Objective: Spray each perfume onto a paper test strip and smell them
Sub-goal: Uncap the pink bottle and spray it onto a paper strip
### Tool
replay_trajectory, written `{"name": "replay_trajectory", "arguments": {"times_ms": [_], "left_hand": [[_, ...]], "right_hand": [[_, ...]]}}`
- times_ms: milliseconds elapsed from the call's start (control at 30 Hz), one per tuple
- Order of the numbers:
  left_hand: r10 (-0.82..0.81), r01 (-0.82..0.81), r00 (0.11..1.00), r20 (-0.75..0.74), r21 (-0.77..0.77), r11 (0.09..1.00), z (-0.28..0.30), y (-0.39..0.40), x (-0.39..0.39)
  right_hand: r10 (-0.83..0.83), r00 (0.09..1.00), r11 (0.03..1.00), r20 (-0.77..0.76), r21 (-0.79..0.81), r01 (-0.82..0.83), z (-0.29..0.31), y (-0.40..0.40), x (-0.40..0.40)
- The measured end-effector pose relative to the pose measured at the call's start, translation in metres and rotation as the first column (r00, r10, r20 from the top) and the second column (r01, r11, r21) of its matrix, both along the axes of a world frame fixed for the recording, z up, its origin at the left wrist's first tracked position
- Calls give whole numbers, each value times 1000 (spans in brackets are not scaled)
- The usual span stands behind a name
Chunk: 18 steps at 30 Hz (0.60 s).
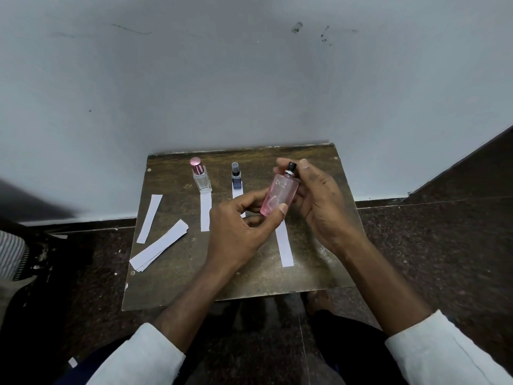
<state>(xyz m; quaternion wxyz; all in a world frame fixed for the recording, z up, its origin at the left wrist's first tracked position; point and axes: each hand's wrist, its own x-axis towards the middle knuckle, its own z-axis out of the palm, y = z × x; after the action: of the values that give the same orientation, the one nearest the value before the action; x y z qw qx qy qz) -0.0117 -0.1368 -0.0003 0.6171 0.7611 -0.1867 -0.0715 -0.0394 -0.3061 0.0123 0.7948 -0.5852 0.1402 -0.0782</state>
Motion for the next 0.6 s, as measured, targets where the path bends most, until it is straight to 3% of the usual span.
{"name": "replay_trajectory", "arguments": {"times_ms": [133, 200, 267, 367, 433, 600], "left_hand": [[-47, 47, 999, -8, -6, 999, -3, -7, 0], [-64, 61, 998, 28, 83, 995, -6, -9, 3], [-58, 27, 986, 155, 196, 980, -12, -9, 8], [-117, -36, 931, 346, 406, 913, -24, -9, 12], [-172, -30, 929, 327, 531, 847, -32, -10, 12], [-198, 22, 950, 243, 579, 815, -42, -18, 10]], "right_hand": [[182, 979, 961, -95, -195, -197, -4, 6, -10], [182, 978, 924, -103, -323, -205, -8, 6, -13], [110, 990, 911, -91, -389, -137, -11, 4, -15], [-47, 998, 935, -49, -355, 27, -11, -7, -17], [-107, 994, 938, -7, -332, 99, -8, -11, -21], [-82, 995, 980, 52, -176, 90, -5, -16, -29]]}}
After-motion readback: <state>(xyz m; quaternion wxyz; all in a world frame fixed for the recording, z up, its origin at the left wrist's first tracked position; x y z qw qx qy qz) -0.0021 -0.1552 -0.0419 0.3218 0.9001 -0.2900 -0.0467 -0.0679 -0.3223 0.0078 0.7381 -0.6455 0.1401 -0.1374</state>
